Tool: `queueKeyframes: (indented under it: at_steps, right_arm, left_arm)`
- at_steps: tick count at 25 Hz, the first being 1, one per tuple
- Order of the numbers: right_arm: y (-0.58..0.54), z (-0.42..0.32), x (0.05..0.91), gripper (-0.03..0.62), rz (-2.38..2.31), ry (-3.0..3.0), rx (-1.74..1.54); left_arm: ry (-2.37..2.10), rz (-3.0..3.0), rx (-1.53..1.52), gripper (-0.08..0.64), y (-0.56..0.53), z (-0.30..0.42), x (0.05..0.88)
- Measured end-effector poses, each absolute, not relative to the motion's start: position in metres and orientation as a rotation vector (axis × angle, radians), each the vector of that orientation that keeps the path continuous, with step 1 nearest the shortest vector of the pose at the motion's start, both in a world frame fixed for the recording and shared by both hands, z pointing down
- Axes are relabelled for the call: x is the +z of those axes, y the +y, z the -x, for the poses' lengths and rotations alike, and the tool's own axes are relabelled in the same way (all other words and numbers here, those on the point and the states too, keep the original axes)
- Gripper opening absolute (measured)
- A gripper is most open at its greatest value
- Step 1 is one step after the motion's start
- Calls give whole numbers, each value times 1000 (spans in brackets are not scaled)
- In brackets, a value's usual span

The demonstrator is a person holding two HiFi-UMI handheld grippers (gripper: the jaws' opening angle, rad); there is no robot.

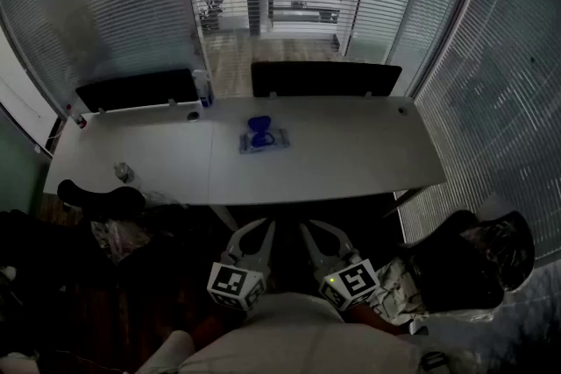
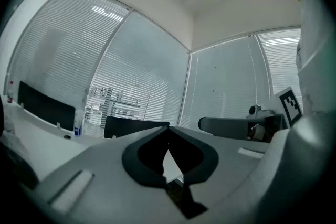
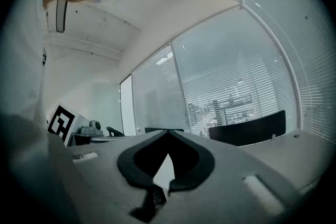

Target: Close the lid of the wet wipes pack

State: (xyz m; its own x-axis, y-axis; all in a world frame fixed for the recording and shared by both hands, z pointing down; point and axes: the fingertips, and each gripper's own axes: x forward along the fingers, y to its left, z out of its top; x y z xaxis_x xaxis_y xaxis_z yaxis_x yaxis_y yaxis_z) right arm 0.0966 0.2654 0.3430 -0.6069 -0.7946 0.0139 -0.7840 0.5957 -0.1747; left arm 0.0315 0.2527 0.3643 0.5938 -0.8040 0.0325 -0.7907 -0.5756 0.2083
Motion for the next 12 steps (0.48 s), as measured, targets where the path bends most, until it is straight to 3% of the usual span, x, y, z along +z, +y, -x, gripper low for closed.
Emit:
queueKeyframes:
  at_steps: [12]
  right_arm:
    - [267,-93,333,0,1295,2741,-225]
  left_arm:
    - [-1321,-2576,-110,3,253,-31,364]
